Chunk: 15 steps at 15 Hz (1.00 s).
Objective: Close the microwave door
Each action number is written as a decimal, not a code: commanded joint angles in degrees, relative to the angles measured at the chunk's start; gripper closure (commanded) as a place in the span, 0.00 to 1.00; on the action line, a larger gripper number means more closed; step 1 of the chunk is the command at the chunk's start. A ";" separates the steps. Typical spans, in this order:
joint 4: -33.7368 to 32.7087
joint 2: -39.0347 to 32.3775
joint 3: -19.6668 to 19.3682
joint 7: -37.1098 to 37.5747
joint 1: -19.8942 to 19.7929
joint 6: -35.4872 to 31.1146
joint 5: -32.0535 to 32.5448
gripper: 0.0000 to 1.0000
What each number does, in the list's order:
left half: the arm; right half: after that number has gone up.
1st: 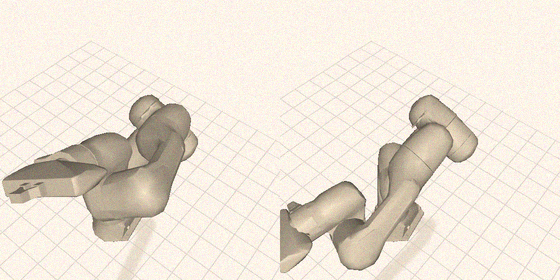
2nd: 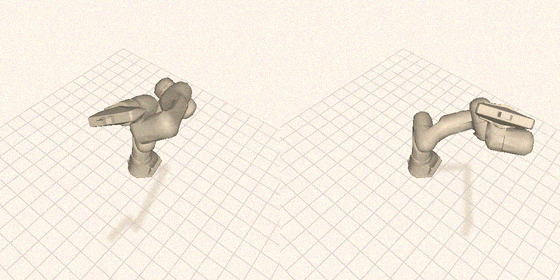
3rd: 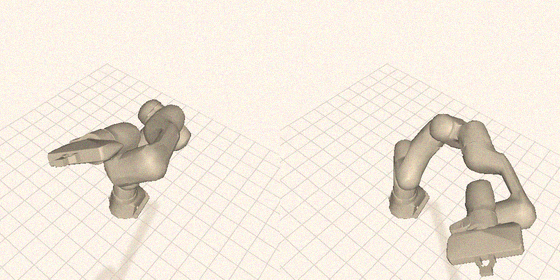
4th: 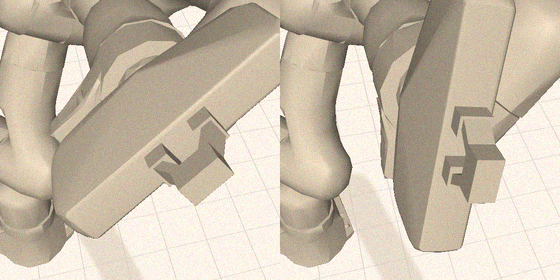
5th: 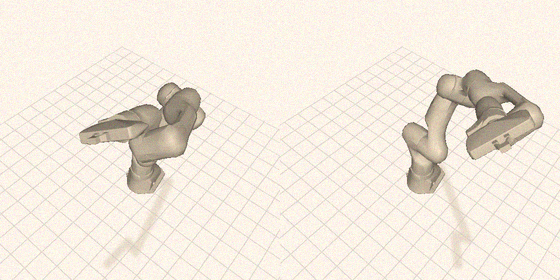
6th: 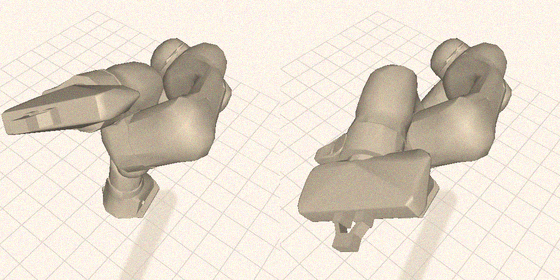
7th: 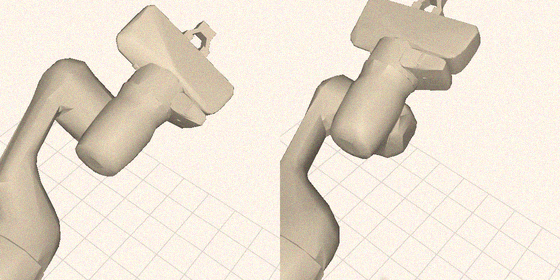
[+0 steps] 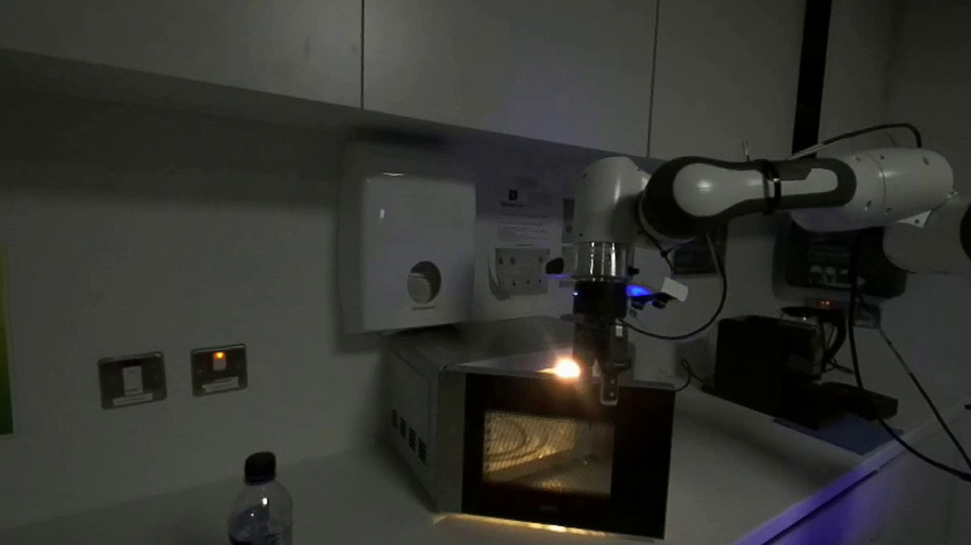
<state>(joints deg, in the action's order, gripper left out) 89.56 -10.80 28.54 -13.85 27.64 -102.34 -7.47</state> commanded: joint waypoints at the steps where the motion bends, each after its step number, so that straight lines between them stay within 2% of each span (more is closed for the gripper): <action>1: 4.87 5.30 -1.00 3.40 -0.14 1.79 -0.08 0.00; 6: 7.80 8.16 -1.15 6.44 -0.22 3.06 0.34 0.00; 11: 10.70 10.18 -1.57 9.89 -0.30 6.40 5.58 0.00; 15: 12.65 11.24 -2.12 10.20 -0.64 7.08 7.19 0.00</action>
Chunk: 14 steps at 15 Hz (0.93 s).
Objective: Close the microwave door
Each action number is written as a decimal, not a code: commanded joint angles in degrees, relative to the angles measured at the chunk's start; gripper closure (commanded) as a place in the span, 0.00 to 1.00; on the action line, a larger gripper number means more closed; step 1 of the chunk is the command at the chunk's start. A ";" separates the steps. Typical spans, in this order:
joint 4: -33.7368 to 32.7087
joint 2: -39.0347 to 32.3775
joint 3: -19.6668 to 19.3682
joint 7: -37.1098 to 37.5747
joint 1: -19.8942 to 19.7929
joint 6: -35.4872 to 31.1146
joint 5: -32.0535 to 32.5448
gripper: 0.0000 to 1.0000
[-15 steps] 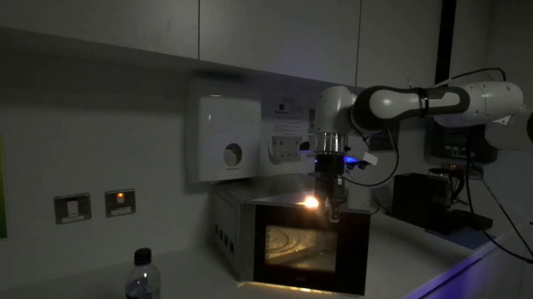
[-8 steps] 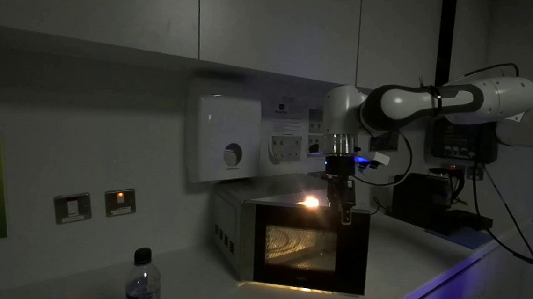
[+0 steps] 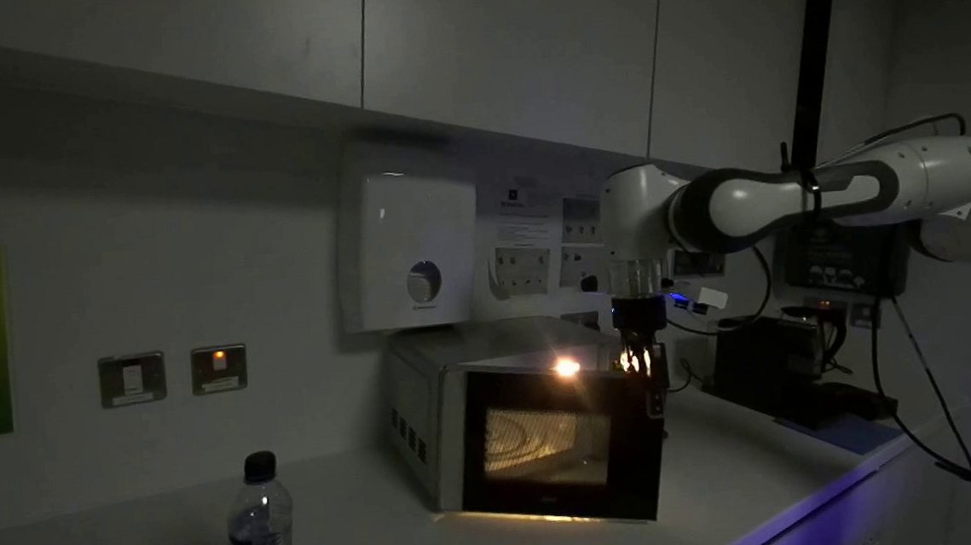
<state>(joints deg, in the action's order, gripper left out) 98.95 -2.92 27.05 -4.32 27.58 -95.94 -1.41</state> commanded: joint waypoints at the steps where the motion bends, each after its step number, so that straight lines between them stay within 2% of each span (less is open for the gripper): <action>1: 3.74 3.53 -0.82 0.47 -0.68 0.30 1.38 0.00; 6: 5.86 4.65 -1.46 2.98 -1.20 -1.04 4.44 0.00; 14: 8.82 5.96 -2.38 15.70 -1.83 -4.99 9.48 0.00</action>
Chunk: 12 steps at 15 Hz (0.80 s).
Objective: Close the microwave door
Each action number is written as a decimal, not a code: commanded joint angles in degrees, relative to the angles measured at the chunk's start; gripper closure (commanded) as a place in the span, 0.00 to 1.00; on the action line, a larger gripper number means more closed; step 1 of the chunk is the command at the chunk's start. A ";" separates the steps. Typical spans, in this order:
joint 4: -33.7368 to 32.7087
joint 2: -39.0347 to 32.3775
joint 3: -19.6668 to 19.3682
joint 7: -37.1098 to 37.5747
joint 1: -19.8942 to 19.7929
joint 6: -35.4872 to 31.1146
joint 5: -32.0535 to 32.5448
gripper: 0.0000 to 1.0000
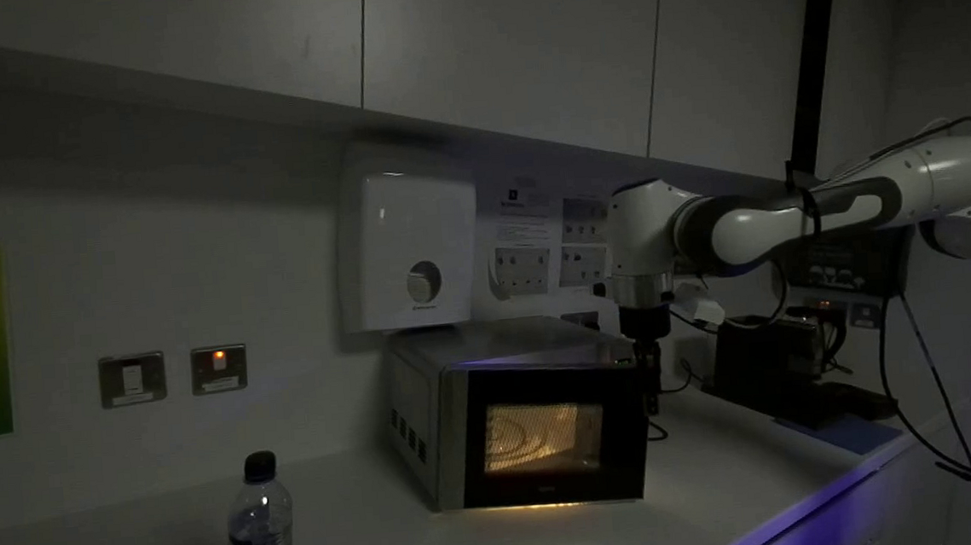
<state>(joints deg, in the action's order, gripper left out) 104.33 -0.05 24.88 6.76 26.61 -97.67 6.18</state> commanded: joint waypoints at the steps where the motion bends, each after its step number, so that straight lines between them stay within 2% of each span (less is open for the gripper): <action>1: 3.68 3.07 -0.30 6.79 -0.95 -4.41 2.24 0.00; 8: 5.56 2.59 -0.93 24.25 -2.18 -13.51 6.59 0.00; 12: 6.20 2.64 -1.37 33.03 -2.33 -15.45 10.46 0.00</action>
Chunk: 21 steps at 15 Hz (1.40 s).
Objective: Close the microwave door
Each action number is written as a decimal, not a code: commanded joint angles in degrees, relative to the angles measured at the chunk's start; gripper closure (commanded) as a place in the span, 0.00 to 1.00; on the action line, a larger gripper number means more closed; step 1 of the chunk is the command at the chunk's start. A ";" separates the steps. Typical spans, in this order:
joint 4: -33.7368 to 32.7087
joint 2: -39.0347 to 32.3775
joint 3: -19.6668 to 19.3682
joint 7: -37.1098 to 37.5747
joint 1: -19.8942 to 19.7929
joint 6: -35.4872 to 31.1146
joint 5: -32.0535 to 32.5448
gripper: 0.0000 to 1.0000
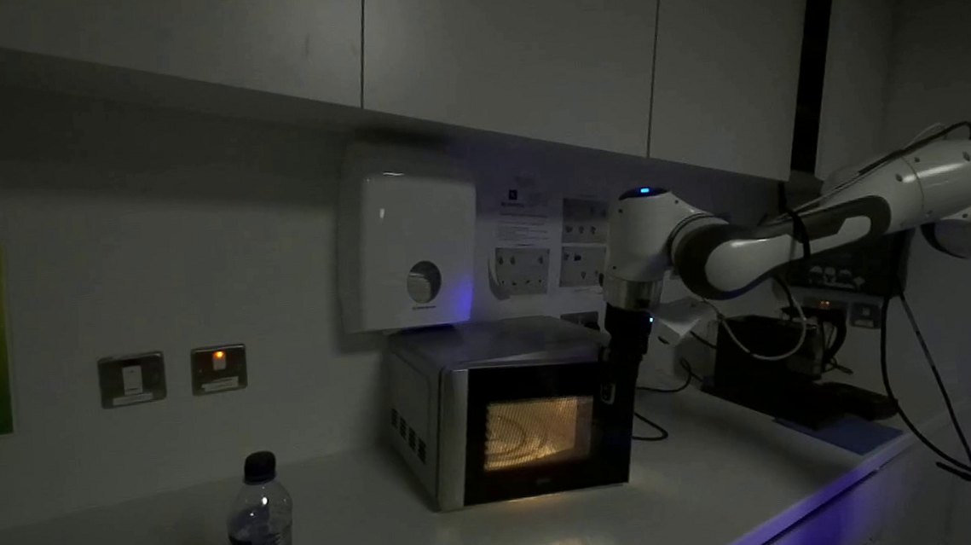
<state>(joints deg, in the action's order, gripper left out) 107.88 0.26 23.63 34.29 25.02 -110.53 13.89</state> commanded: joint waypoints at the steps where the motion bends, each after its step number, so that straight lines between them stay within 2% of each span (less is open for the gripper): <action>1: 2.76 2.40 -0.13 7.80 -0.81 -2.34 4.08 0.00; 12: 2.91 1.88 -0.35 20.94 -1.20 -2.53 12.80 0.00; 21: 3.29 0.35 -1.86 22.96 -2.54 -7.97 14.63 0.00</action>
<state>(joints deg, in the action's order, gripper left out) 109.89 0.14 22.22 55.95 23.43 -115.28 26.47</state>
